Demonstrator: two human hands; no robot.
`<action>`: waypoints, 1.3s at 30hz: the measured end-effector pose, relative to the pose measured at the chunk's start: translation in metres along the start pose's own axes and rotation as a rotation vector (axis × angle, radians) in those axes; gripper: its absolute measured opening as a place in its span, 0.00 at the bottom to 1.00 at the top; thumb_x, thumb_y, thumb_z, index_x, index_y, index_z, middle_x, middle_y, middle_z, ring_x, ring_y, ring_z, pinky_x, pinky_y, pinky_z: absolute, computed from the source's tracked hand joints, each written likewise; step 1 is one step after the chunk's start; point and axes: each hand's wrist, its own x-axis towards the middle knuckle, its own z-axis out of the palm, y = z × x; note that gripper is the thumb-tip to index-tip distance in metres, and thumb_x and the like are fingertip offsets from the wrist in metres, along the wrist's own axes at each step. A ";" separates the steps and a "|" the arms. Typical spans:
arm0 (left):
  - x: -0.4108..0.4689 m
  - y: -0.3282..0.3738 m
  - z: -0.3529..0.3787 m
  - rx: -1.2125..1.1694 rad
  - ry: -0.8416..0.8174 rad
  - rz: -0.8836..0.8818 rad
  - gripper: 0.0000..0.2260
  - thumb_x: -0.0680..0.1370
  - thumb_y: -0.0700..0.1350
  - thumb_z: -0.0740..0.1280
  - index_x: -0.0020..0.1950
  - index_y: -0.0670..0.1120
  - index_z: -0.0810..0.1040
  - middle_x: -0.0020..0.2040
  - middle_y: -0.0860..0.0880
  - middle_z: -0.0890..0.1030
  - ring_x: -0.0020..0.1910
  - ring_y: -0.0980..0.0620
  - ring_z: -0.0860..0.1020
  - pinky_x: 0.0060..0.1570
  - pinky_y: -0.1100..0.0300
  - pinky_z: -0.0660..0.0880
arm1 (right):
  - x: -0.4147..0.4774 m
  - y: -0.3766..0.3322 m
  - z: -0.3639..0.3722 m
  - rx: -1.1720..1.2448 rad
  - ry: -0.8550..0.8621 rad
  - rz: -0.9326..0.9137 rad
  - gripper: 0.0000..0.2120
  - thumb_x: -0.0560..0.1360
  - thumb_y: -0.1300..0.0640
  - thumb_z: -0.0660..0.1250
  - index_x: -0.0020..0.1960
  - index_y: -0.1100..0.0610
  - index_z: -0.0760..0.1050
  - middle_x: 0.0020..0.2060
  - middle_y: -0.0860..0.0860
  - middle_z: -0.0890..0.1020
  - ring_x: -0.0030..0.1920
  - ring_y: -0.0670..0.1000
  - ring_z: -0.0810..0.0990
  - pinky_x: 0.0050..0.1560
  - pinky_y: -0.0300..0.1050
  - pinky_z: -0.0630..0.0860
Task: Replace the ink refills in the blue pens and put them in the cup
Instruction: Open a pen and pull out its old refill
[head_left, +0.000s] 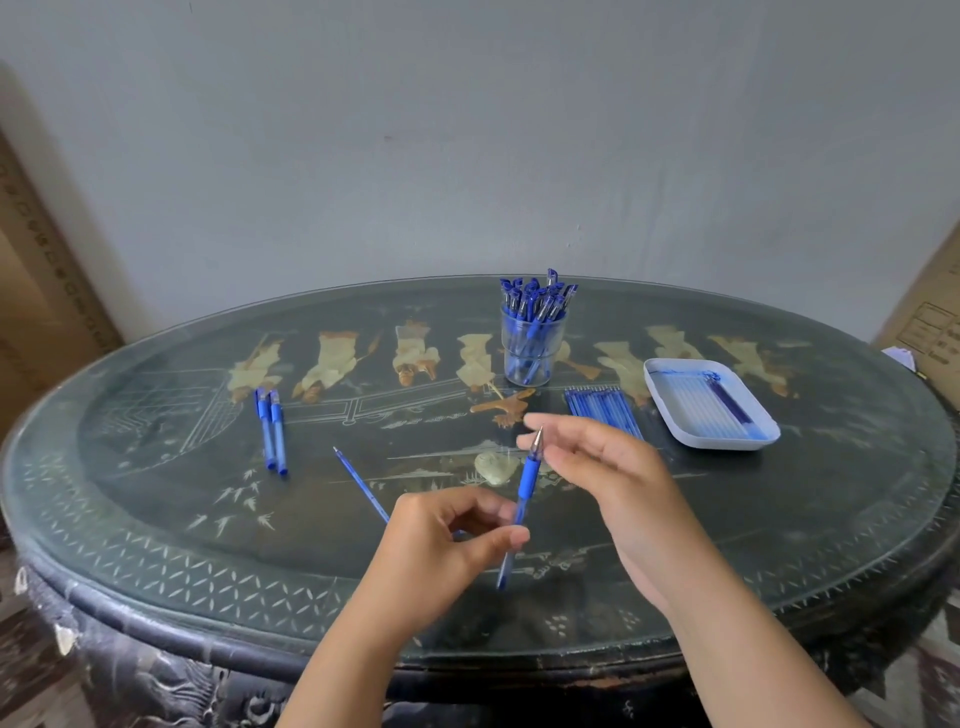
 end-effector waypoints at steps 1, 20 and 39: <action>0.000 0.001 -0.001 -0.001 0.002 0.000 0.05 0.69 0.41 0.78 0.43 0.48 0.85 0.39 0.50 0.86 0.41 0.49 0.85 0.50 0.48 0.81 | 0.000 -0.001 -0.001 0.014 -0.003 0.019 0.10 0.77 0.55 0.69 0.56 0.46 0.80 0.50 0.41 0.84 0.54 0.36 0.79 0.55 0.38 0.71; 0.000 0.002 -0.007 0.130 -0.018 0.034 0.06 0.69 0.41 0.78 0.44 0.50 0.86 0.38 0.56 0.86 0.40 0.57 0.84 0.44 0.68 0.76 | 0.000 0.007 0.003 -0.188 0.072 -0.091 0.13 0.76 0.50 0.69 0.59 0.40 0.76 0.51 0.39 0.81 0.53 0.39 0.77 0.51 0.34 0.72; -0.002 0.006 -0.012 0.157 -0.017 0.000 0.08 0.69 0.41 0.78 0.42 0.54 0.85 0.37 0.57 0.85 0.39 0.57 0.84 0.49 0.59 0.80 | 0.000 0.007 0.001 -0.182 0.058 -0.070 0.09 0.76 0.49 0.69 0.55 0.40 0.81 0.47 0.39 0.82 0.52 0.42 0.78 0.55 0.37 0.74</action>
